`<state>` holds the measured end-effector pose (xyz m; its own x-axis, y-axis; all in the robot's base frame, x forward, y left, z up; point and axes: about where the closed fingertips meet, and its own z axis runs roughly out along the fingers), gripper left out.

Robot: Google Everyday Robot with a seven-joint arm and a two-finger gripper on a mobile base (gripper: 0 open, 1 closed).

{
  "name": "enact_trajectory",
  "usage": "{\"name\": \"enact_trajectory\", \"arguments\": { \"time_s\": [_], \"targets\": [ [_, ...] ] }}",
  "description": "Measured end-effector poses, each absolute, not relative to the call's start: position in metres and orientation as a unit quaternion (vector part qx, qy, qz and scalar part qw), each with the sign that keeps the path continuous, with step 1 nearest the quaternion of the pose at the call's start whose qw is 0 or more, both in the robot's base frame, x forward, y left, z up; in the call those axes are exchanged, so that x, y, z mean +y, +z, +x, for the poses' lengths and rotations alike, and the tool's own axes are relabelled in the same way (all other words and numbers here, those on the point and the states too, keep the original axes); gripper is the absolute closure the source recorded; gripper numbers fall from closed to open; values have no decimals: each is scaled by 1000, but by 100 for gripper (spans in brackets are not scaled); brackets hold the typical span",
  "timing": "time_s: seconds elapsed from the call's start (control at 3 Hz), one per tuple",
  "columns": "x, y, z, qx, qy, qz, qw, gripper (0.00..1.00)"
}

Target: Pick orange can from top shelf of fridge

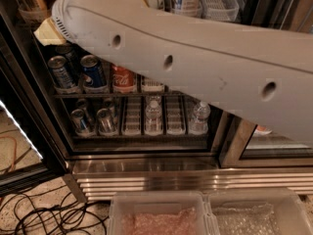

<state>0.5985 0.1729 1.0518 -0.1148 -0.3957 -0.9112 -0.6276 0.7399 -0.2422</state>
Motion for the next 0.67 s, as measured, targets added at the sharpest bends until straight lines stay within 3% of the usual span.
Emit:
{"name": "enact_trajectory", "arguments": {
  "time_s": [0.67],
  "targets": [
    [174, 1052, 614, 755, 85, -302, 576, 12]
  ]
}}
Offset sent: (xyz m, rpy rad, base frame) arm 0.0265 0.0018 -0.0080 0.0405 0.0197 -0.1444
